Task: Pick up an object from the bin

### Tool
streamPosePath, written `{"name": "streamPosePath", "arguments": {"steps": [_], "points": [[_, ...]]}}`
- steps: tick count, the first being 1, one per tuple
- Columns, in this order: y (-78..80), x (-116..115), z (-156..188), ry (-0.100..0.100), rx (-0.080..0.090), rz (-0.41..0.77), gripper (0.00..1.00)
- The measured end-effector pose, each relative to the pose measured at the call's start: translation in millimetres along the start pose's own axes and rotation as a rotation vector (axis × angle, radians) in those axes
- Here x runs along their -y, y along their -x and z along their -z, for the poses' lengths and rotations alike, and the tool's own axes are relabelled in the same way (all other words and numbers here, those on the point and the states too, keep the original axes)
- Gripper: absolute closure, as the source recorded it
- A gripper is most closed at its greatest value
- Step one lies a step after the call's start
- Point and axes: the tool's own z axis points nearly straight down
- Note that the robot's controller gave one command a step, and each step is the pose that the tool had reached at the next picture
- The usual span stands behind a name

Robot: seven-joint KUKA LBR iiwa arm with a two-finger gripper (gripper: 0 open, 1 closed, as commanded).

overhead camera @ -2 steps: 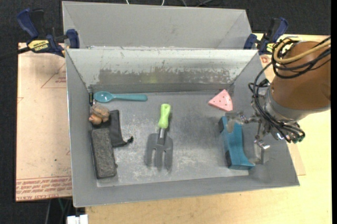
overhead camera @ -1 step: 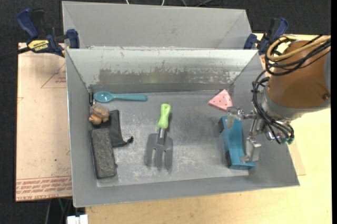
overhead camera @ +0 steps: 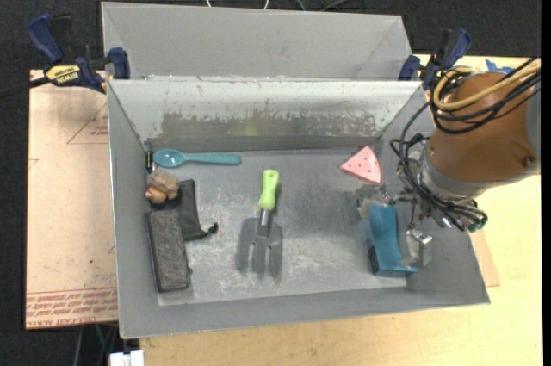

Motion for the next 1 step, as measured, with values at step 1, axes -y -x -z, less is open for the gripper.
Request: {"name": "streamPosePath", "arguments": {"steps": [1], "points": [[-0.8, 0.4, 1.1, 0.000, 0.002, 0.133, 0.00]]}}
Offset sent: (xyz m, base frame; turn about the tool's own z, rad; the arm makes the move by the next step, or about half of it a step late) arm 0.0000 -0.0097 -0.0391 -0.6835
